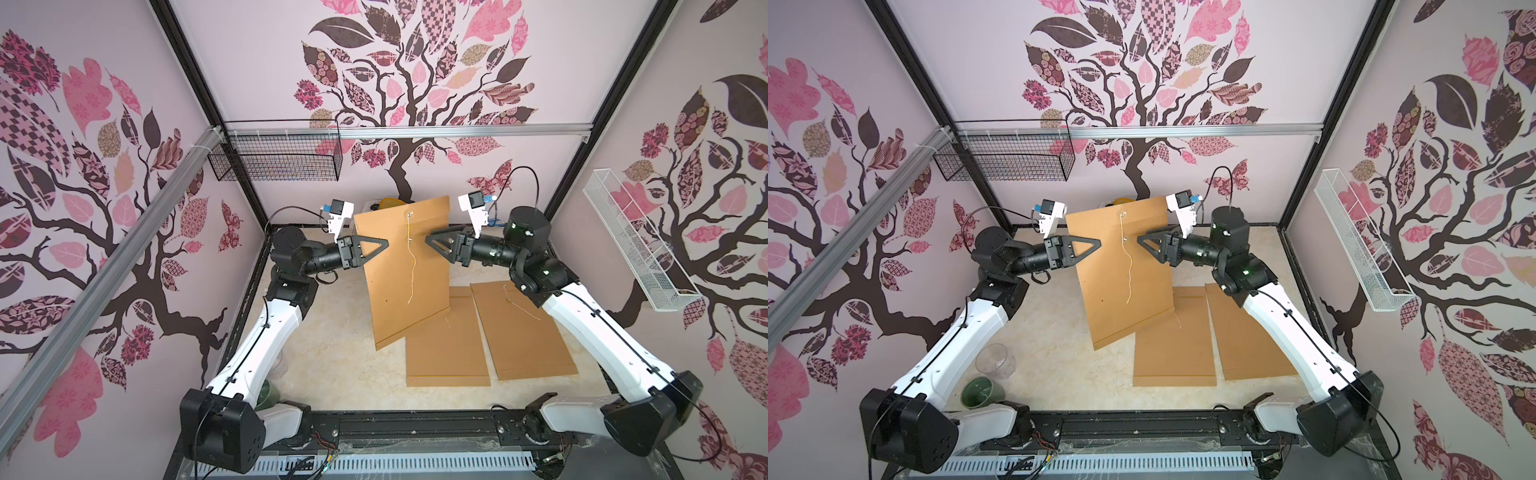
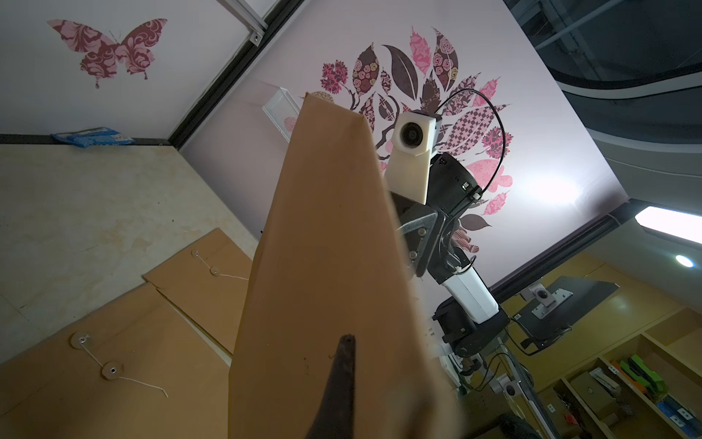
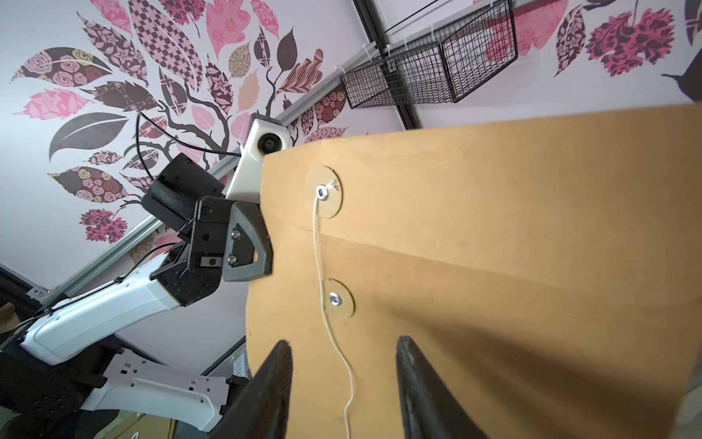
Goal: Close the mouth of the file bag
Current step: Close the file bag.
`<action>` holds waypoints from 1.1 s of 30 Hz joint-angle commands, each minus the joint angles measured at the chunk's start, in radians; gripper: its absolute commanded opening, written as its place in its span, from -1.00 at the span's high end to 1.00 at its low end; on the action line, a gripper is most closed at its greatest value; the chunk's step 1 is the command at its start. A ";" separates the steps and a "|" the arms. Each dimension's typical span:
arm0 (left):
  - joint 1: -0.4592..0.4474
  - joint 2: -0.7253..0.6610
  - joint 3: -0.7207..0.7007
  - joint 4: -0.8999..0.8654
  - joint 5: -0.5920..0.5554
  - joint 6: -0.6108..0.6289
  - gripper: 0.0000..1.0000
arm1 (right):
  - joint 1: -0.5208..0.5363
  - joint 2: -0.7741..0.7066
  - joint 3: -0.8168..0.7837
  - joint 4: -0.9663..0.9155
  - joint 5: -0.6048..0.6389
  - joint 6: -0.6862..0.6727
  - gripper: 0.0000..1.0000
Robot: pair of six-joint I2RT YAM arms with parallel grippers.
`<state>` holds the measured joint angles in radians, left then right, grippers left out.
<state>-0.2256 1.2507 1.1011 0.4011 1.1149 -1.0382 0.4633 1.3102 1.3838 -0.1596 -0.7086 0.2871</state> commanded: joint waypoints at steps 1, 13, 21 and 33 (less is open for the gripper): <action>-0.006 0.008 -0.002 0.042 -0.008 0.028 1.00 | 0.029 0.021 0.070 -0.010 0.040 -0.018 0.06; -0.045 0.020 -0.004 0.015 -0.011 0.070 1.00 | 0.095 0.082 0.124 0.009 0.037 -0.009 0.15; -0.047 -0.002 -0.007 -0.010 -0.011 0.090 1.00 | 0.094 0.086 0.110 0.018 0.065 0.011 0.18; -0.049 -0.026 -0.008 -0.014 -0.013 0.096 1.00 | 0.057 0.146 0.064 0.248 -0.211 0.236 0.21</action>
<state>-0.2676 1.2575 1.0954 0.3695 1.0950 -0.9630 0.5247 1.4414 1.4559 0.0059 -0.8219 0.4419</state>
